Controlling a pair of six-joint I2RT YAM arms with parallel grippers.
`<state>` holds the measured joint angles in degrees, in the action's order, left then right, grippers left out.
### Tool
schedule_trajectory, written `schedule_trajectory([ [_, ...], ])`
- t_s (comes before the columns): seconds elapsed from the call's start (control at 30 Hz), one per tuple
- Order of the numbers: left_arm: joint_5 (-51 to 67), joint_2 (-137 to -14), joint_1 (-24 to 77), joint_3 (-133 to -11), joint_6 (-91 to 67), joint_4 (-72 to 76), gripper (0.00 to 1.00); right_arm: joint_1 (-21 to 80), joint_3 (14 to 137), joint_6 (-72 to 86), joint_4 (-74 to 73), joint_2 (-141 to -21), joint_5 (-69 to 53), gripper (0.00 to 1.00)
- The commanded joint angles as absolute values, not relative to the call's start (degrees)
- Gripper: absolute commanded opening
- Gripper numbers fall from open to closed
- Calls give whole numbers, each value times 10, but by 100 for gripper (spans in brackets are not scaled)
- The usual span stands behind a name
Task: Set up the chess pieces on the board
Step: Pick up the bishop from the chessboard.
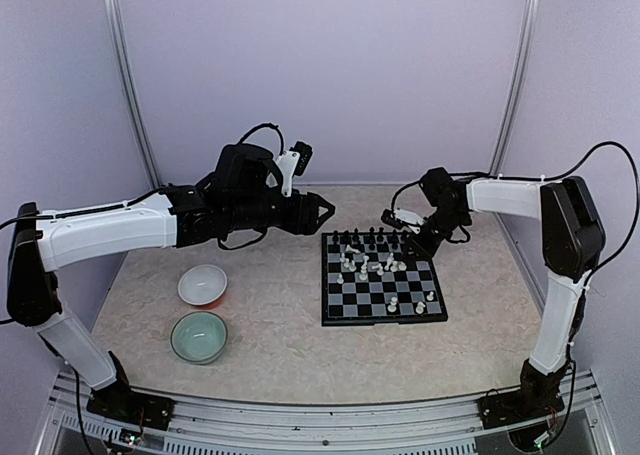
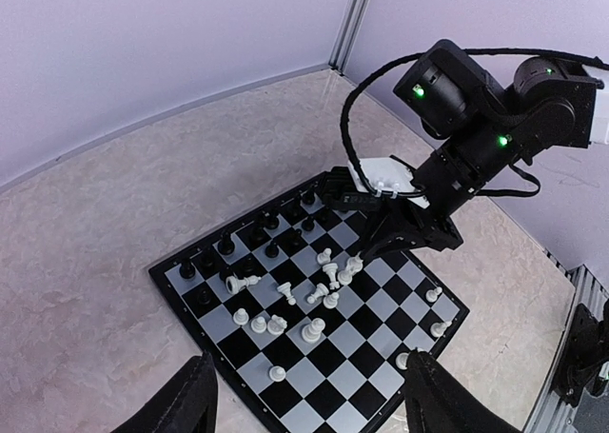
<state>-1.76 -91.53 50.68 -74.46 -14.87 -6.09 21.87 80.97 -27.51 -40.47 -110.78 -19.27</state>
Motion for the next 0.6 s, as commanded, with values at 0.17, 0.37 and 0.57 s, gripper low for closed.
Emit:
schedule_trajectory([
  [0.17, -13, -922, 510, -760, -140, -66, 67, 223, 822, -273, -405, -1122, -200, 9],
  [0.37, -13, -922, 511, -761, -140, -67, 67, 223, 826, -272, -405, -1131, -201, 10],
  [0.57, -13, -922, 511, -761, -139, -68, 67, 223, 826, -272, -405, -1133, -204, 2],
])
